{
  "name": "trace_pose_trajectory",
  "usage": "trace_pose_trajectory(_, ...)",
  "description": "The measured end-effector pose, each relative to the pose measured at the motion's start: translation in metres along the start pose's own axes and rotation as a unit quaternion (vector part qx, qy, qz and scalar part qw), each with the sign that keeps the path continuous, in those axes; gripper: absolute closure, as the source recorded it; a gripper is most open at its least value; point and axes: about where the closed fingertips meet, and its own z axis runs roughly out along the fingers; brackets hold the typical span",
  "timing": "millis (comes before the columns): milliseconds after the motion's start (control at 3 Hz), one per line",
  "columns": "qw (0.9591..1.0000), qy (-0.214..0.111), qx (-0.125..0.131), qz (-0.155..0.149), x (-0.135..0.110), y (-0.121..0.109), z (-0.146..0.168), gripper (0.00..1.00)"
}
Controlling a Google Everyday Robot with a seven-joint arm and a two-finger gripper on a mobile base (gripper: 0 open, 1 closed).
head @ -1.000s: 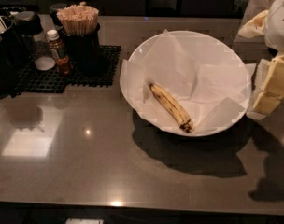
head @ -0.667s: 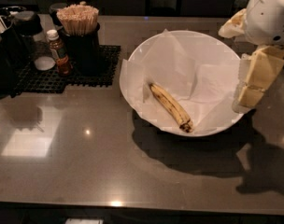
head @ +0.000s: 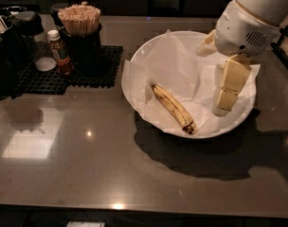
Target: Pick banana from white bowl
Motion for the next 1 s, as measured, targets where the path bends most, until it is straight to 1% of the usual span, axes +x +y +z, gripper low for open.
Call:
trace_pose_trajectory(333,0.9996,0.005,-0.026,-0.008,-0.008,-0.003,0.018,0.0)
trace_pose_trajectory(667,0.9999,-0.003,-0.008,-0.009,-0.013,-0.011,0.018,0.0)
trace_pose_trajectory(1000,0.9999,-0.008,0.004,-0.01,-0.017,-0.017,0.018,0.17)
